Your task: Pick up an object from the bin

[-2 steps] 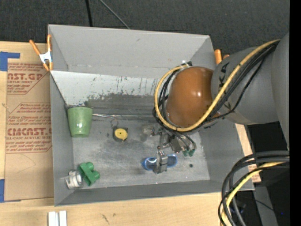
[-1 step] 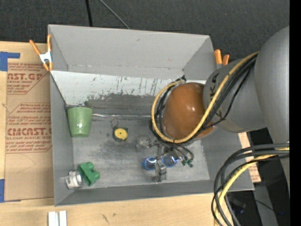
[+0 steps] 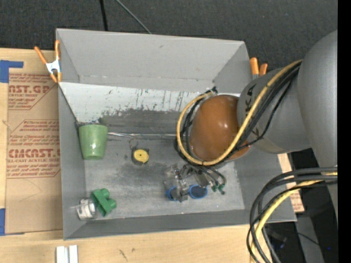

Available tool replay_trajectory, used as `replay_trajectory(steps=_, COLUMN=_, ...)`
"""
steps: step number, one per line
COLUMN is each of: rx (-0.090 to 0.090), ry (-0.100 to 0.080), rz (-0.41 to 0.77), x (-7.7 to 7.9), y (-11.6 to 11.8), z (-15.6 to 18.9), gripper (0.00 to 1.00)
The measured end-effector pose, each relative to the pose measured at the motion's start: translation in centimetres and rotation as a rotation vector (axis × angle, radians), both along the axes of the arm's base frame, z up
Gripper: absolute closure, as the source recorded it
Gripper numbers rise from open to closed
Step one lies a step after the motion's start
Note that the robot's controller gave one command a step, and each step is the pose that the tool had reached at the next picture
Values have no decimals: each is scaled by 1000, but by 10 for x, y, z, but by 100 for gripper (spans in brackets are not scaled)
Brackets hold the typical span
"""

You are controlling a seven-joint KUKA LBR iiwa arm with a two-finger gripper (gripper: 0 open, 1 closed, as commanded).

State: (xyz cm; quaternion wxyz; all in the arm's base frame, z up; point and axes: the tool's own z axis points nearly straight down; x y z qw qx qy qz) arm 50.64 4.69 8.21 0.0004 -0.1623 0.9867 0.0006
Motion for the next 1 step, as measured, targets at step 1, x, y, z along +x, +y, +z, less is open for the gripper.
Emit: replay_trajectory(steps=1, rx=0, ry=-10, rz=-41, x=17, y=7, z=125, gripper=100)
